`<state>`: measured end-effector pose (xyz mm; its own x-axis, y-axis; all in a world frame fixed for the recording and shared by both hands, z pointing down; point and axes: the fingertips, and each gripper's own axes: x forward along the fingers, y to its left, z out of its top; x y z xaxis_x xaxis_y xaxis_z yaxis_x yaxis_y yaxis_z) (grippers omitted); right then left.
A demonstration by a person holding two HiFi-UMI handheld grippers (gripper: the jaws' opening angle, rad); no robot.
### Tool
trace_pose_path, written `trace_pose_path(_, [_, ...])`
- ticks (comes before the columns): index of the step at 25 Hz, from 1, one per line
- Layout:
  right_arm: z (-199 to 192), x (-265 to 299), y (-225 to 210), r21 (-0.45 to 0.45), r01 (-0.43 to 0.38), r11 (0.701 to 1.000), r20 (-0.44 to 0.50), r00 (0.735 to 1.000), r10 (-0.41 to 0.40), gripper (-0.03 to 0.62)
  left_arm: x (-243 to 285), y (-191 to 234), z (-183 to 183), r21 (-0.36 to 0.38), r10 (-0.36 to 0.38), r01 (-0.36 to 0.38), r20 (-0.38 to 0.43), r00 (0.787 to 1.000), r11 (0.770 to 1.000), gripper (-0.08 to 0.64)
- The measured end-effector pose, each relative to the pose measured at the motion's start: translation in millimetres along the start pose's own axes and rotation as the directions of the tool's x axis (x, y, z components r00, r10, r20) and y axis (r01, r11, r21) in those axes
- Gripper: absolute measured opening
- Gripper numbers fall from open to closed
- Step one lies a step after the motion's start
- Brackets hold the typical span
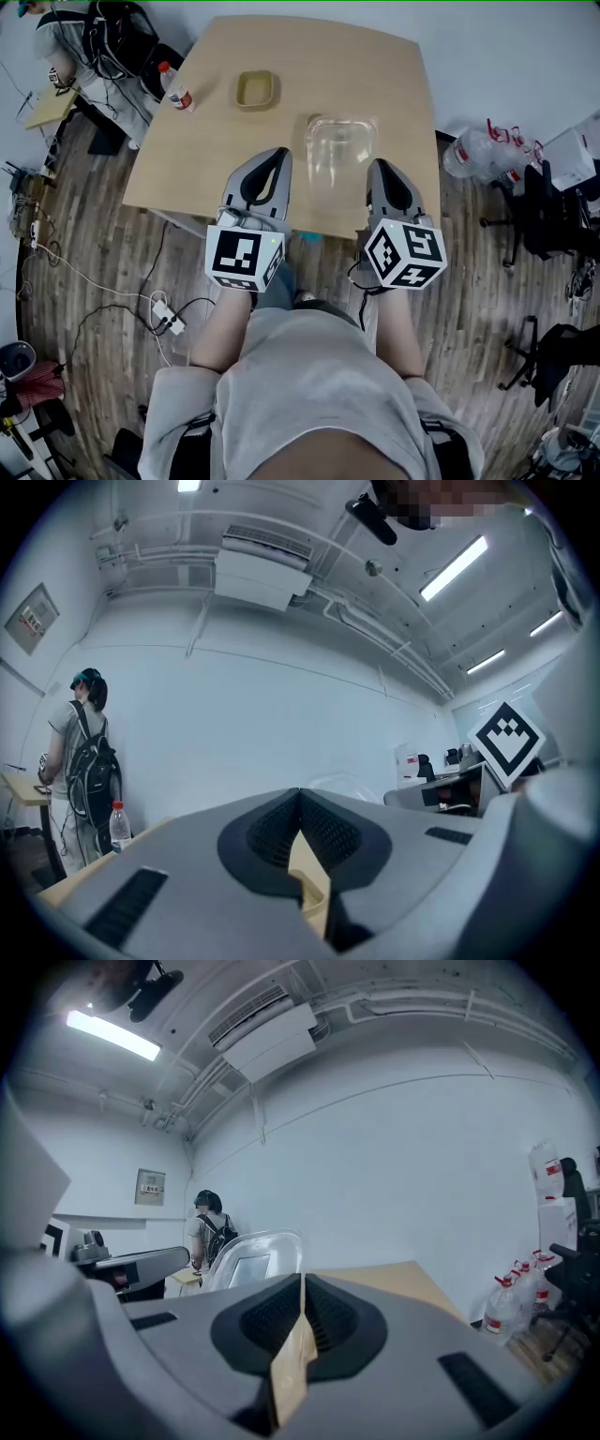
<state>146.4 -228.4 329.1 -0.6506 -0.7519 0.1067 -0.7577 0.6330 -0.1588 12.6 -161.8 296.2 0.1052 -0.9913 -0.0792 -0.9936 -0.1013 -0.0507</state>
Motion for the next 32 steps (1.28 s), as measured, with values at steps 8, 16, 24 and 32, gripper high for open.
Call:
trace_pose_path(8, [13,-22,13,-0.019,-0.005,1.000,0.049,0.999,0.006,0.021,-19,-2,11,0.012,0.013,-0.013,0.021,1.000,1.000,0.015])
trace_pose_path(16, [22,-34,20,-0.024,0.030,0.999,0.085,0.996,-0.028,0.021,-24,0,20,0.015,-0.027,0.026,0.039,0.999,1.000,0.014])
trace_pose_path(24, [26,-52,50,-0.020,0.119,0.993,0.119,0.986,-0.116,0.021,-43,15,27,0.020,-0.115,0.114,0.035,0.993,0.993,0.015])
trace_pose_path(32, [25,-85,77,-0.028,0.229,0.973,0.143,0.964,-0.223,0.021,-66,16,37,0.020,-0.217,0.216,0.053,0.975,0.976,0.015])
